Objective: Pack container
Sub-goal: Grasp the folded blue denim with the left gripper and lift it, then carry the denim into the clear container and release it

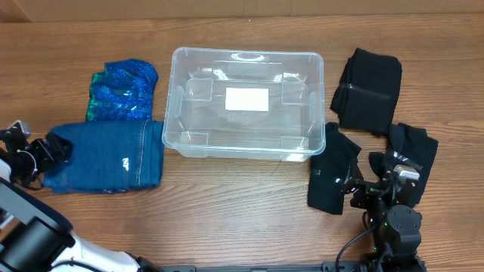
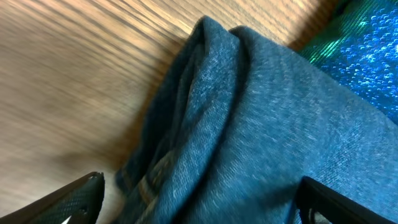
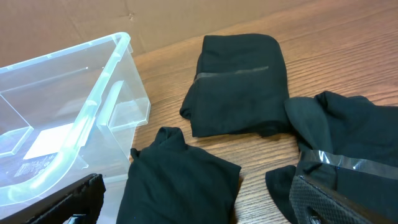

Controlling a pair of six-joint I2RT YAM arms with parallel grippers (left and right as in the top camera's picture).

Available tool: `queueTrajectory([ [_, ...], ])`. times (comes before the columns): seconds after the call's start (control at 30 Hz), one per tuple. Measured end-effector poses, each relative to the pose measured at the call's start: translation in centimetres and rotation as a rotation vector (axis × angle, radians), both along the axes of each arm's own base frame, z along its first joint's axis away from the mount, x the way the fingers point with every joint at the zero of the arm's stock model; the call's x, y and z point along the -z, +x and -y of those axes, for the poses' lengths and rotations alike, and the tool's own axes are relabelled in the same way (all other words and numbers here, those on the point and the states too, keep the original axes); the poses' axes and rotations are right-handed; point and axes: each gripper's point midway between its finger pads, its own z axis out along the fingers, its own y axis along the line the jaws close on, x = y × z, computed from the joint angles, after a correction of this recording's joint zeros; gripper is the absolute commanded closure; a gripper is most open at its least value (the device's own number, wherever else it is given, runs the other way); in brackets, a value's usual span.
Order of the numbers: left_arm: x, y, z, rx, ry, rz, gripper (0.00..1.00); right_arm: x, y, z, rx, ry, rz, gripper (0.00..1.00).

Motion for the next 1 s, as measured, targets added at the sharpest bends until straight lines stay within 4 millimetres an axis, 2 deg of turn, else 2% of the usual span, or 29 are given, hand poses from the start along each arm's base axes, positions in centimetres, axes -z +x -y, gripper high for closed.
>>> queueTrajectory([
  [0.03,1.3,0.5,0.4,0.013,-0.051,0.011,0.23,0.0,0.0,0.0,0.001,0.000,0.000,0.00],
  [0.13,1.7,1.1,1.2,0.028,-0.113,0.039,0.84,0.0,0.0,0.0,0.000,0.000,0.000,0.00],
  [0.17,1.5,1.1,1.4,0.019,-0.131,0.036,0.96,0.0,0.0,0.0,0.000,0.000,0.000,0.00],
  [0.3,-0.8,0.8,2.1,-0.051,-0.236,-0.038,0.96,0.0,0.0,0.0,0.000,0.000,0.000,0.00],
  [0.33,-2.1,0.7,2.5,-0.080,-0.278,-0.066,0.96,0.0,0.0,0.0,0.000,0.000,0.000,0.00],
  [0.4,-6.9,2.0,2.2,-0.112,-0.301,-0.014,0.96,0.0,0.0,0.0,0.000,0.000,0.000,0.00],
  [0.43,-11.5,2.9,2.1,-0.124,-0.289,0.071,0.96,0.0,0.0,0.0,0.000,0.000,0.000,0.00],
  [0.47,-16.9,3.5,2.3,-0.133,-0.245,0.176,0.96,0.0,0.0,0.0,0.000,0.000,0.000,0.00],
  [0.5,-20.3,3.6,2.8,-0.140,-0.214,0.241,0.96,0.0,0.0,0.0,0.000,0.000,0.000,0.00],
  [0.53,-25.8,3.5,4.4,-0.142,-0.165,0.348,0.96,0.0,0.0,0.0,-0.001,-0.001,0.000,0.00],
  [0.57,-31.2,3.2,7.4,-0.113,-0.120,0.463,0.96,0.0,0.0,0.0,0.000,0.000,0.000,0.00],
  [0.6,-36.5,2.7,12.0,-0.048,-0.101,0.582,0.96,0.0,0.0,0.0,0.000,0.000,-0.001,0.00],
  [0.63,-40.0,2.2,16.8,0.020,-0.122,0.658,0.96,0.0,0.0,0.0,0.000,0.000,-0.001,0.00],
  [0.67,-41.4,2.0,20.2,0.070,-0.155,0.681,0.96,0.0,0.0,0.0,0.001,0.000,0.000,0.00],
  [0.7,-42.1,1.8,25.0,0.138,-0.224,0.675,0.96,0.0,0.0,0.0,0.000,-0.001,0.000,0.00],
  [0.73,-41.5,2.4,29.1,0.179,-0.280,0.623,0.96,0.0,0.0,0.0,0.000,0.000,0.000,0.00],
  [0.77,-39.5,4.0,32.8,0.189,-0.300,0.543,0.96,0.0,0.0,0.0,0.000,0.000,0.000,0.00],
  [0.83,-35.6,7.8,36.9,0.168,-0.262,0.448,0.96,0.0,0.0,0.0,0.000,0.000,0.000,0.00],
  [0.87,-32.3,10.7,39.5,0.158,-0.237,0.392,0.96,0.0,0.0,0.0,0.000,0.000,0.000,0.00],
  [0.9,-28.3,12.5,41.4,0.138,-0.223,0.305,0.96,0.0,0.0,0.0,0.001,0.000,0.000,0.00],
  [1.0,-19.5,14.1,44.1,0.087,-0.185,0.097,0.96,0.0,0.0,0.0,0.000,0.000,0.000,0.00],
])
